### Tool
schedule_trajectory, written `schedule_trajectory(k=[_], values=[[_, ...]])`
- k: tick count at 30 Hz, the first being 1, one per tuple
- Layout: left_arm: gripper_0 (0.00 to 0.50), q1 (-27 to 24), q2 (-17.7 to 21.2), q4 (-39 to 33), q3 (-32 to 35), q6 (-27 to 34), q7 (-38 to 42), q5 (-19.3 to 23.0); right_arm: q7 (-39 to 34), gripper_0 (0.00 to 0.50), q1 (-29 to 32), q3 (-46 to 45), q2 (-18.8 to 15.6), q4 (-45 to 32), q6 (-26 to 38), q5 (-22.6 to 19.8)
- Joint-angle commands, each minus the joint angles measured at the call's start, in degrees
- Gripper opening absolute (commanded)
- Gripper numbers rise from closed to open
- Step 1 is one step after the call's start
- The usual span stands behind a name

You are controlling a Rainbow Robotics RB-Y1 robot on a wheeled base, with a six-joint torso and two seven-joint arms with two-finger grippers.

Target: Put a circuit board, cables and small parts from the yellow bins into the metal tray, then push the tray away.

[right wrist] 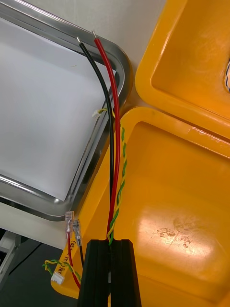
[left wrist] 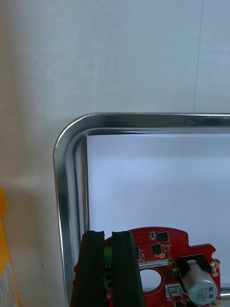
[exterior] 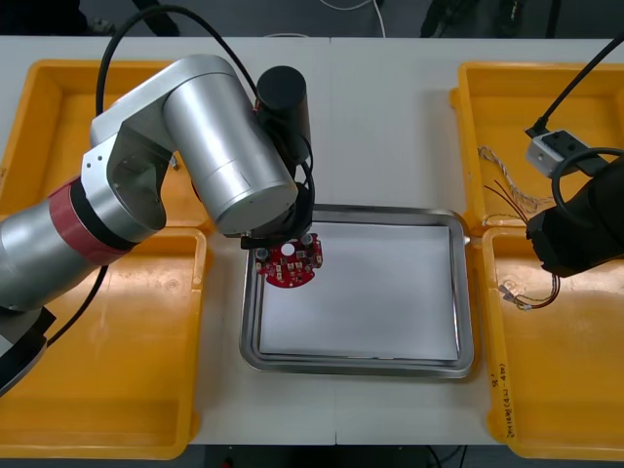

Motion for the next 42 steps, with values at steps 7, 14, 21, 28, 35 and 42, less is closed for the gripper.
schedule_trajectory(k=[7,14,21,28,35,42], values=[[0.0,6.11,-1.78,-5.16,-1.7,-4.66,3.68,-6.51,1.93,0.0,-0.83,0.44,0.32,-1.45,0.24,-0.85],[0.001,11.92,-1.78,-7.01,-2.4,-7.74,4.2,-10.2,1.93,0.0,-0.83,0.44,0.32,-1.45,0.24,-1.03],[0.001,15.52,-1.87,-7.01,-6.09,-11.16,4.91,-15.91,1.76,0.0,-0.83,0.44,0.32,-1.45,0.24,-0.76],[0.001,16.57,-2.22,-7.1,-7.15,-11.87,6.22,-16.79,1.67,0.0,-0.74,0.44,0.32,-1.54,0.24,-0.59],[0.003,17.01,-2.66,-7.1,-7.32,-11.95,7.02,-16.52,1.67,0.0,-0.74,0.44,0.32,-1.54,0.24,0.12],[0.002,17.19,-2.66,-7.01,-8.55,-12.48,8.25,-16.96,1.67,0.0,-0.74,0.44,0.32,-1.62,0.24,-0.32]])
